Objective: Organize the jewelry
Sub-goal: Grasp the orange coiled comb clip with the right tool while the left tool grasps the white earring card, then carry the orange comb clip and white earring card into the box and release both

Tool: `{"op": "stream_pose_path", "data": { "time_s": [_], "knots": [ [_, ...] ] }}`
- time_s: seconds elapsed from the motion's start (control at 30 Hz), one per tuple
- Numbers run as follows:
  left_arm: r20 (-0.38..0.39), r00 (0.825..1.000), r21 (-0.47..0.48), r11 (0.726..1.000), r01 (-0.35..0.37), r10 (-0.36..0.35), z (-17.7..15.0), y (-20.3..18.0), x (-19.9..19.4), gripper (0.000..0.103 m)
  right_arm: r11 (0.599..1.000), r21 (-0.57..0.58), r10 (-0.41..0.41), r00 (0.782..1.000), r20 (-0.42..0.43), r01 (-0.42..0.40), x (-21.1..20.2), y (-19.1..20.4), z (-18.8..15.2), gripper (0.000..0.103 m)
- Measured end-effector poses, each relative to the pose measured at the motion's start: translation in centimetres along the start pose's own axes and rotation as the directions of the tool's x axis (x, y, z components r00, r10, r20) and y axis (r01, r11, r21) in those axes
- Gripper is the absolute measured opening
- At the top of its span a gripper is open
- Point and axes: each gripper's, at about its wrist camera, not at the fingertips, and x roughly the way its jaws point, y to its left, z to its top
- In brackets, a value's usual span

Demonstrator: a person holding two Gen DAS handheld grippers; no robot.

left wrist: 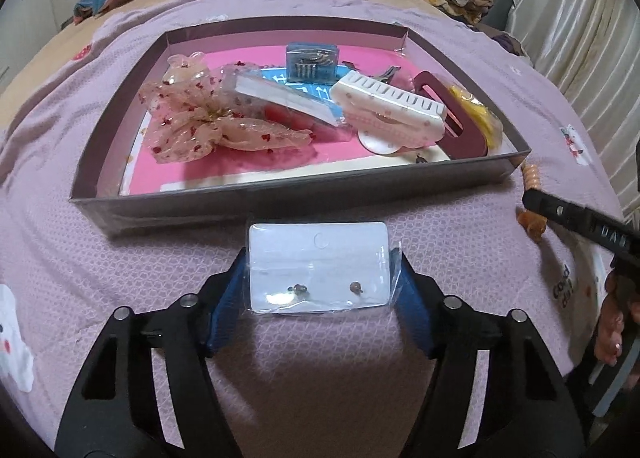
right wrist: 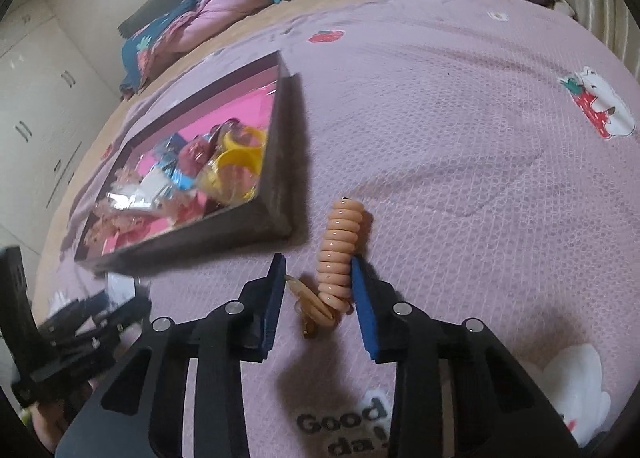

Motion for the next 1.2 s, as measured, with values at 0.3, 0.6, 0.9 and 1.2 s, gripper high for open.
{"op": "stream_pose_path", "data": {
  "time_s": [0.3, 0.6, 0.9, 1.2],
  "knots": [
    [0.018, 0.999, -0.036, 0.998, 0.047, -0.046, -1.4, 2.1, -3.1, 0.058, 0.997, -0.049, 0.057, 0.998, -0.038, -0.059, -2.9, 1.8, -3.2, 0.031],
    [0.103, 0.994, -0.096, 0.995, 0.03, -0.02, 0.0, 5.7, -7.0, 0.058, 0.98, -0.126, 0.157, 0.988, -0.006, -0.156, -6.2, 5.9, -2.9, 0.031],
    [0.188, 0.982, -0.13, 0.991, 0.01, 0.015, 3.4, 7.9, -9.2, 0.059, 0.964, -0.204, 0.181, 0.983, 0.04, -0.169, -7.0, 9.4, 0.1, 0.031],
    [0.236, 0.972, -0.122, 0.992, 0.014, 0.015, 6.3, 8.1, -9.5, 0.059, 0.954, -0.261, 0.18, 0.979, 0.097, -0.15, -7.4, 11.6, 3.5, 0.031]
  ]
}}
